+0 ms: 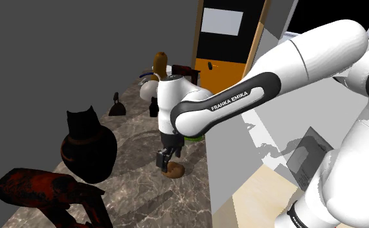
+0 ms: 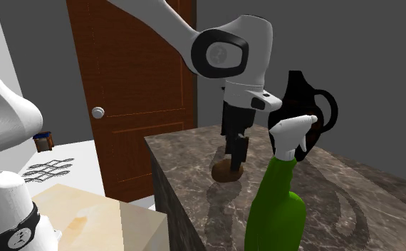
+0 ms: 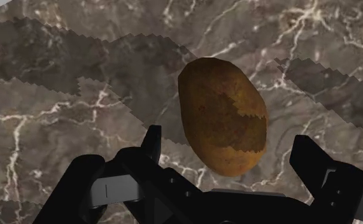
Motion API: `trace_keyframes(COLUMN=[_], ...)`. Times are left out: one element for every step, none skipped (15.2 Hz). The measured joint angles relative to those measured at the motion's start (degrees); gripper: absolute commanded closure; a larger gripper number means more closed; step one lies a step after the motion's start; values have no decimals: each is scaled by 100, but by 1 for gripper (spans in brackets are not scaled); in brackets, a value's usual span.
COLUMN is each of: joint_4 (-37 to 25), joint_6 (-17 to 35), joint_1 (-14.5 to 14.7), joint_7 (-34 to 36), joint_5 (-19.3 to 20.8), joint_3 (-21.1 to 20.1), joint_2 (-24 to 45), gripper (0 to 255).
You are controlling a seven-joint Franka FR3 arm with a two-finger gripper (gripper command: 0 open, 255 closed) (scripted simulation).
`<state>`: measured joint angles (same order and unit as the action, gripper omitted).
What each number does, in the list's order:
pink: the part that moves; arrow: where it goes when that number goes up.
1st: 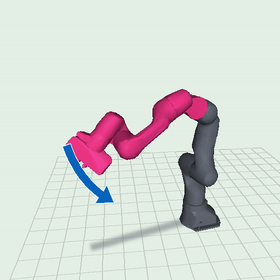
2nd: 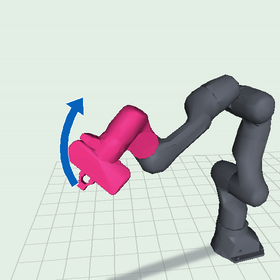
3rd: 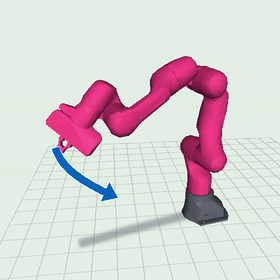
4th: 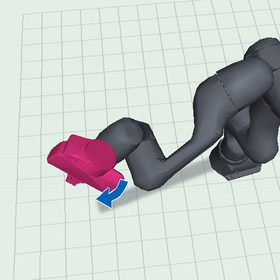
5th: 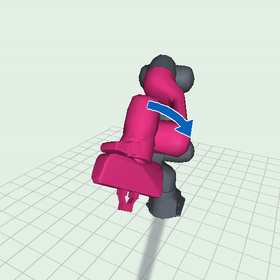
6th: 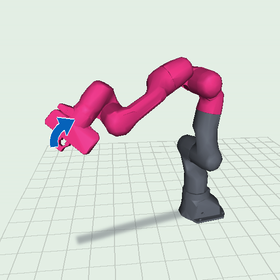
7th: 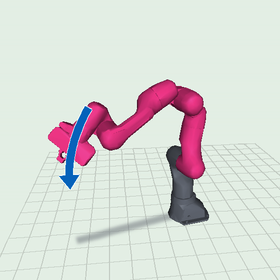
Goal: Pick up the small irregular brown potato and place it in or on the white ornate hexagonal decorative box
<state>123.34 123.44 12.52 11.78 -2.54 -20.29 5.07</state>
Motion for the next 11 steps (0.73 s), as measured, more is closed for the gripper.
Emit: trace_keyframes(joint_4=[26,47,69,104,141,159,167,171,174,175,175], joint_6=[83,145,207,302,360,386,403,409,413,415,416], joint_1=[10,12,19,31,33,33,34,34,35,35,35], joint_7=[19,26,39,65,68,68,70,71,71,72,72], joint_5=[21,37,52,75,83,87,89,90,90,90,91], joint_3=[-3,-2,-3,-6,-4,-3,-3,-3,-3,-3,-3], joint_2=[61,104,146,209,232,241,248,250,250,250,251], gripper=[0,0,0,0,0,0,0,0,0,0,0])
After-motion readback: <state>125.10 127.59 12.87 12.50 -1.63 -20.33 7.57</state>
